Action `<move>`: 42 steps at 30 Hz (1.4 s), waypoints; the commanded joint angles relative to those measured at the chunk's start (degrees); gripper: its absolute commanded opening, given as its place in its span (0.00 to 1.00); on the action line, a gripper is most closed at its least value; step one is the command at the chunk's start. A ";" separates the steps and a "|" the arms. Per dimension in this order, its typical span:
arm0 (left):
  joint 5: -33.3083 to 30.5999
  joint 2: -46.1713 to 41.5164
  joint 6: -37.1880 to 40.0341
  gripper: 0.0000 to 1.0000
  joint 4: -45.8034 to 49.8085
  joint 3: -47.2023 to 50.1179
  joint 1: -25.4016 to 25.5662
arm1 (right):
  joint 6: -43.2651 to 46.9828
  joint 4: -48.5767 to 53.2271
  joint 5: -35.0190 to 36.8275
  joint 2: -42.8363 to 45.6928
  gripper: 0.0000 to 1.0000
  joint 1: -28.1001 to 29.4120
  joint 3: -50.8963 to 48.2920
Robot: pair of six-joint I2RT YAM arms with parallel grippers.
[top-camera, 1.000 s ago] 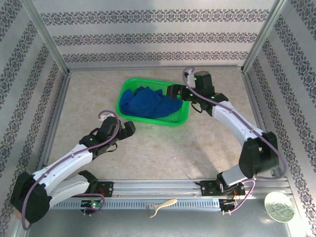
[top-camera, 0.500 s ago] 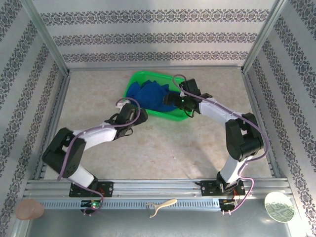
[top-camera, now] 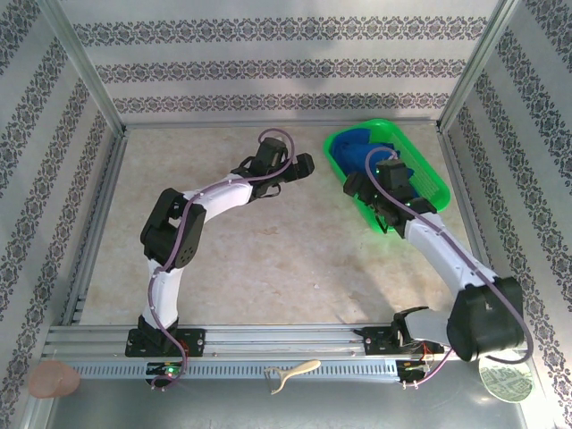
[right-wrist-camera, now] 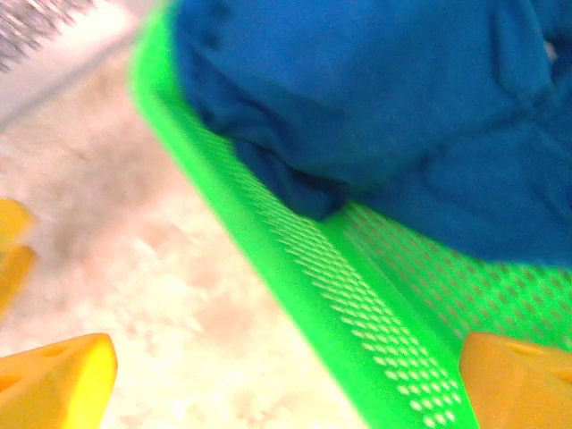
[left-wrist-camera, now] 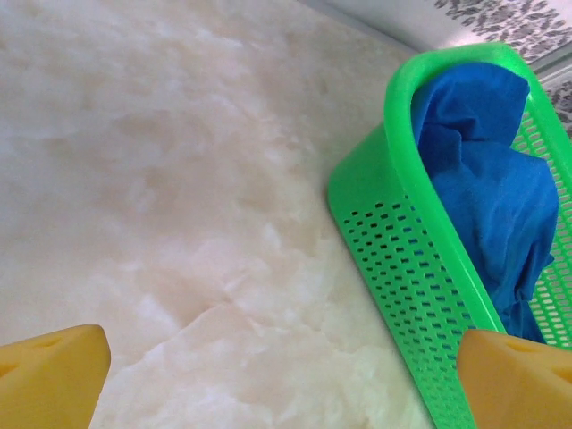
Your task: Fold the inside-out t-shirt
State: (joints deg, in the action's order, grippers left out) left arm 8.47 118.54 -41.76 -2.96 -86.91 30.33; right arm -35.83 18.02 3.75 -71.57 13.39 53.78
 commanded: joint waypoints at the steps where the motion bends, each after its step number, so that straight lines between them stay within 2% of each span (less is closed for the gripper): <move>1: 2.42 -3.52 2.80 0.99 2.20 -0.70 0.17 | 4.82 3.06 1.70 1.87 0.98 0.01 9.20; 3: 3.06 -6.85 3.30 0.99 1.36 1.93 -0.02 | 3.93 3.40 -2.76 2.62 0.98 -0.88 12.10; 5: 2.98 -11.23 3.85 0.99 0.21 5.37 -0.29 | 1.66 -0.86 -12.68 5.70 0.98 -3.64 11.15; 9: 2.94 -20.28 4.75 0.99 0.76 11.90 -0.70 | -12.59 -20.59 -18.58 12.47 0.98 -7.63 -1.30; 11: 2.41 -25.35 5.06 0.99 2.88 15.07 -0.69 | -12.78 -17.44 -21.11 11.31 0.98 -7.29 0.35; 13: 1.49 -30.00 5.11 0.99 5.16 18.06 -0.71 | -10.05 -13.51 -22.80 8.99 0.98 -4.45 2.74; 17: -2.00 -39.36 4.21 0.99 8.40 25.24 -0.71 | -5.58 -10.03 -16.40 5.02 0.98 5.89 2.74; 21: -4.98 -46.37 1.96 0.99 7.34 32.46 -0.78 | -4.96 -8.47 -10.79 -3.23 0.90 14.47 4.19; 26: -6.99 -51.20 -1.03 0.99 7.62 38.00 -0.96 | -5.43 0.36 4.68 -16.60 0.82 21.48 13.81; 29: -7.59 -52.12 -2.29 0.99 8.29 39.72 -0.97 | -8.68 9.88 18.28 -24.85 0.82 22.49 22.21; 32: -7.85 -52.99 -3.02 0.99 8.67 40.93 -0.97 | -10.38 18.41 26.96 -33.03 0.84 21.72 31.06; 36: -7.89 -54.09 -3.13 0.99 8.48 42.20 -1.06 | -11.10 26.33 29.36 -41.82 0.85 18.58 42.01; 42: -7.87 -55.14 -2.03 0.99 9.07 42.57 -1.41 | -9.19 26.57 26.63 -46.18 0.86 12.94 47.03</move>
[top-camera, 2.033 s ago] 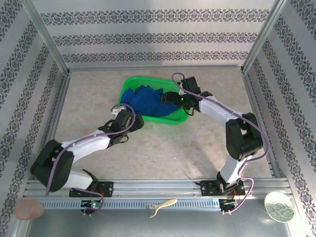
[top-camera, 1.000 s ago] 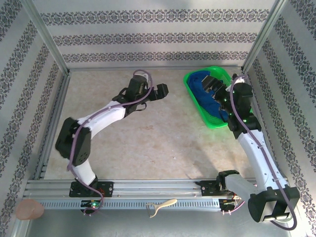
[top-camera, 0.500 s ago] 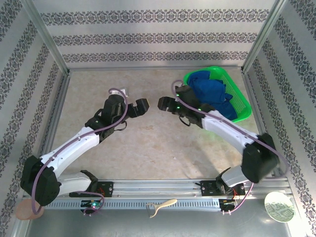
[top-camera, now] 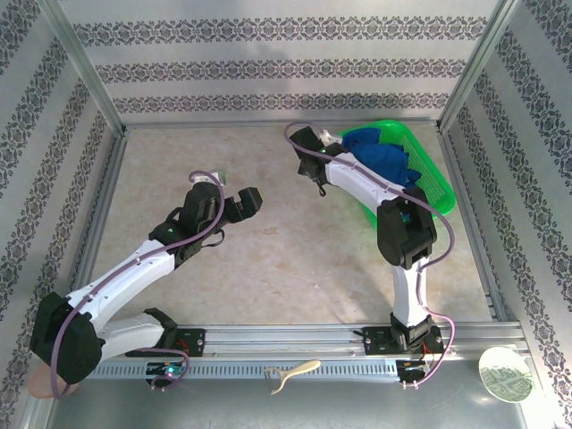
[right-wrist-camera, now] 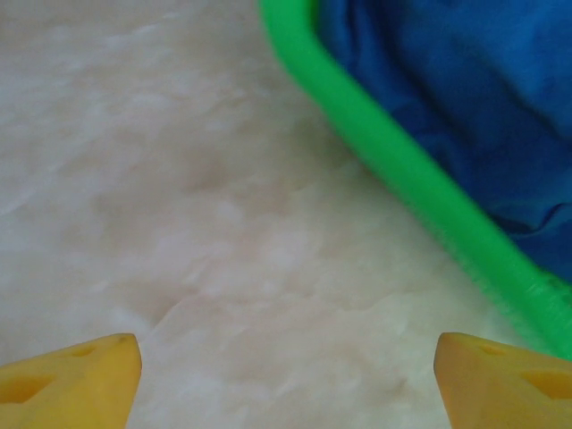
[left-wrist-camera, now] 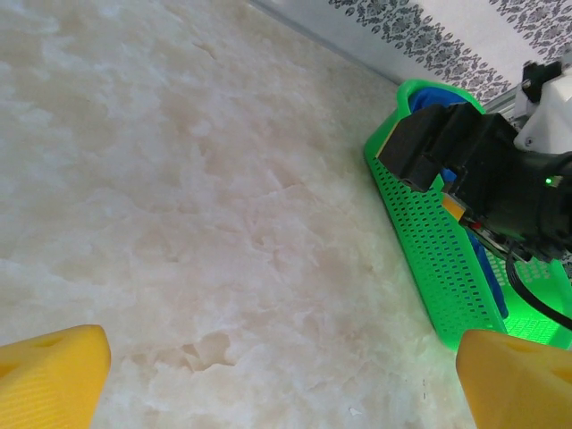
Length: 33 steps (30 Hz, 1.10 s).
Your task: Fold the inside-out t-shirt
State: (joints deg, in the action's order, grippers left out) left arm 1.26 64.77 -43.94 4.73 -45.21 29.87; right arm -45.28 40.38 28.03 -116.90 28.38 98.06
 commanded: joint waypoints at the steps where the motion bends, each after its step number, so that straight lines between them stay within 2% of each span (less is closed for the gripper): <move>1: -0.42 -1.47 0.14 0.99 1.26 0.99 -1.07 | 0.80 4.16 2.31 -1.28 0.86 -2.78 3.26; 10: 0.54 -2.71 -0.31 0.99 0.13 1.79 -1.30 | 6.26 3.77 0.77 -5.05 0.86 -9.62 8.39; 12: 0.95 -2.68 -0.23 0.99 0.27 1.82 -1.39 | 7.55 3.52 -2.53 -5.33 0.86 -10.77 9.34; 15: 1.52 -2.73 -0.45 0.99 0.19 2.23 -1.35 | 10.12 -0.73 -3.60 -1.73 0.86 -9.66 7.10; 20: 2.04 -2.48 -0.62 0.99 -0.42 2.94 -1.37 | 14.96 -9.73 -6.14 9.53 0.85 -5.66 -1.86; 23: 2.32 -2.07 -0.92 0.99 -0.77 3.18 -1.32 | 15.02 -11.02 -9.64 12.82 0.85 -2.70 -4.41; 26: 2.71 -1.45 -1.74 0.99 -1.05 3.02 -1.38 | 11.51 -11.24 -14.01 10.99 0.85 -0.70 -5.19; 29: 3.38 -1.10 -2.59 0.99 -0.92 2.50 -1.39 | 8.48 -10.71 -14.87 6.48 0.85 0.99 -4.04; 31: 3.52 -1.25 -2.86 0.99 -0.21 2.00 -1.39 | 7.06 -9.56 -13.57 3.32 0.85 1.88 -2.72; 33: 3.32 -1.91 -2.95 0.99 0.34 1.88 -1.38 | 5.76 -6.69 -8.53 0.37 0.85 2.61 -1.00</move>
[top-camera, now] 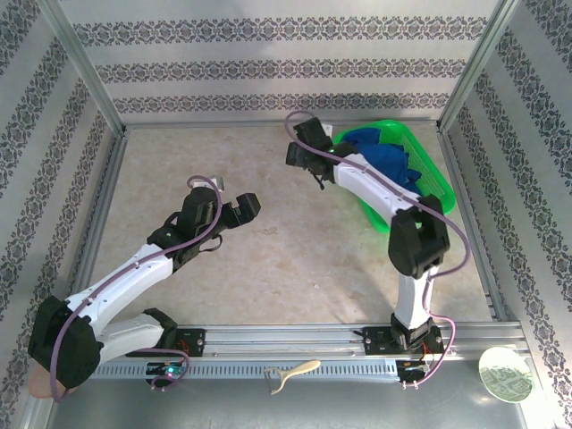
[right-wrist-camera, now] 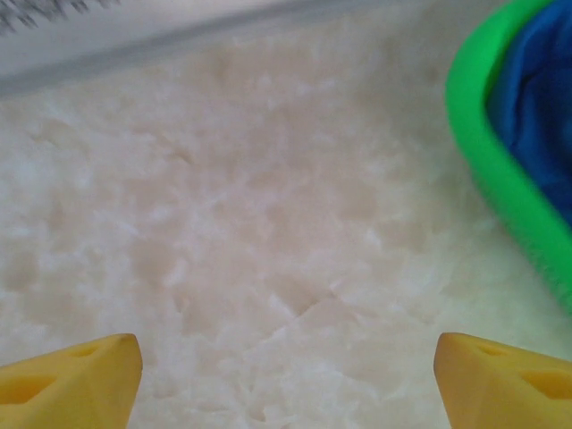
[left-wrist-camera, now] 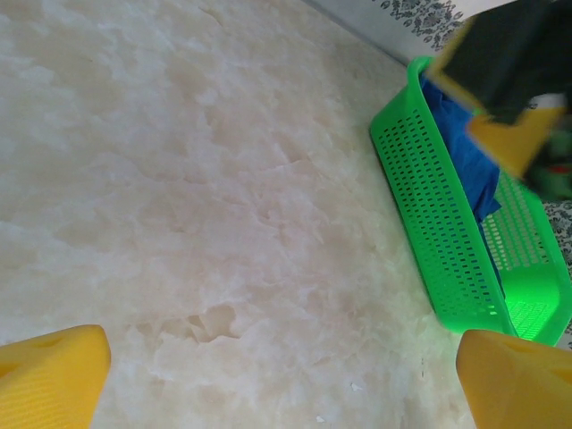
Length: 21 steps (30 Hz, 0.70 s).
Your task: Fold the inside-out t-shirt
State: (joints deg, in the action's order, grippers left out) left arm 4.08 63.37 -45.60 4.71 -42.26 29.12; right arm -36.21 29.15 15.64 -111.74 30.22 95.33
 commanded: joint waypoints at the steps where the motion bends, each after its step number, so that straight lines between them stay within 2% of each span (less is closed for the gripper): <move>1: 0.41 -0.81 -1.25 0.99 0.47 -1.07 -0.64 | -3.98 6.18 6.31 -5.86 0.85 0.89 2.60; 4: -0.07 -2.01 -0.77 0.99 2.02 -1.15 -0.65 | -5.79 9.36 13.13 -8.30 0.86 0.68 3.54; 7: -0.55 -2.79 0.34 0.99 4.64 -2.31 -0.60 | -6.63 10.86 16.44 -10.07 0.87 -1.10 3.63; 14: -1.74 -3.53 0.57 0.99 6.81 -3.03 -0.65 | -7.45 10.85 15.78 -11.22 0.87 -8.03 3.40; 21: -1.88 -2.35 -0.05 0.99 6.60 -2.87 -0.59 | -7.40 10.84 14.09 -13.49 0.87 -13.36 7.45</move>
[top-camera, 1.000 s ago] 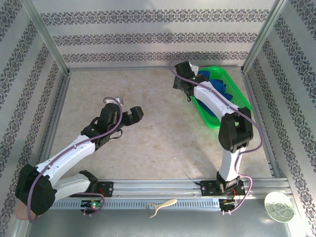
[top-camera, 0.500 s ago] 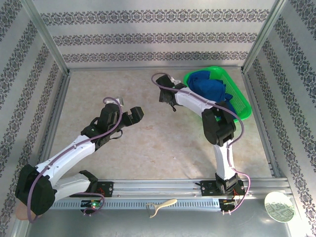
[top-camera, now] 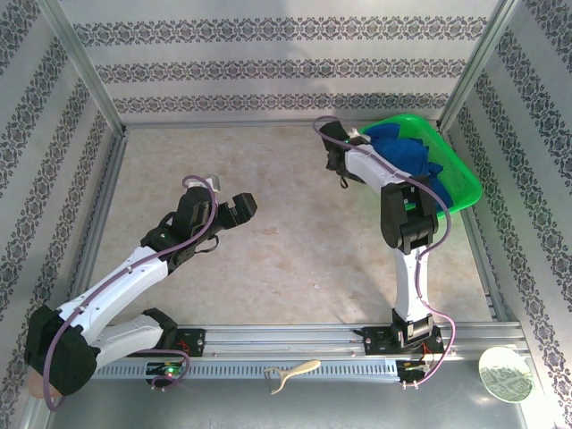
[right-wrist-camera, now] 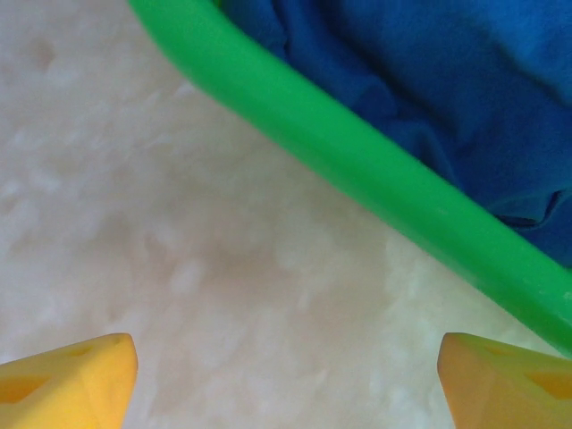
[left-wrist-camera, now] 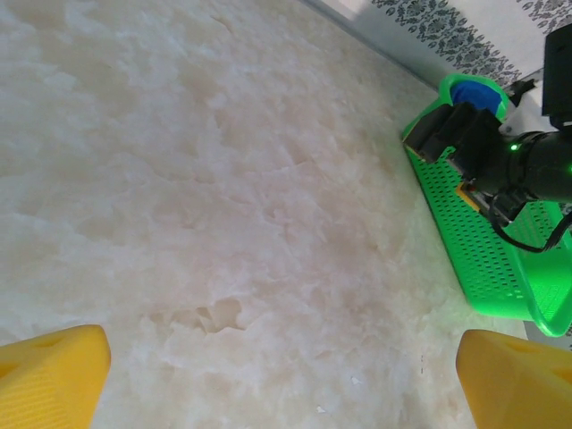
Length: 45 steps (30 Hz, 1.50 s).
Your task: Fold the inside-out t-shirt
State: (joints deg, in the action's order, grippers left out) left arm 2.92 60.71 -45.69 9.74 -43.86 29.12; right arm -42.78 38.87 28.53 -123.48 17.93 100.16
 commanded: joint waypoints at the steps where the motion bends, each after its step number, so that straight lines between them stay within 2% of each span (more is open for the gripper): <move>1: -0.79 0.53 0.12 0.99 1.68 -1.46 -0.65 | -1.11 1.20 0.93 -2.14 0.88 -1.53 3.16; 10: -1.05 1.29 0.61 0.99 2.31 -2.18 -0.64 | 0.73 -1.61 -4.89 -8.30 0.87 -3.48 12.21; 29: -0.54 -0.46 1.17 0.99 3.25 -2.07 -0.65 | 2.88 6.48 -1.27 -19.87 0.86 -9.82 37.64; 36: -0.20 1.95 1.54 0.99 1.53 -1.72 -0.67 | 6.81 2.48 -18.11 -12.76 0.85 -10.13 40.05; 39: 1.09 2.97 1.32 0.99 0.64 -1.70 -0.68 | 5.66 3.01 -18.72 -7.50 0.86 -10.91 38.90; 45: 3.44 3.87 -0.07 0.99 -3.38 1.14 -0.65 | 2.56 6.99 -13.34 -1.32 0.90 -16.75 31.29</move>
State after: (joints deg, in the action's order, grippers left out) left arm 4.64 64.29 -45.47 9.96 -43.94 29.12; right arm -38.46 42.72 12.62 -127.68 5.17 134.30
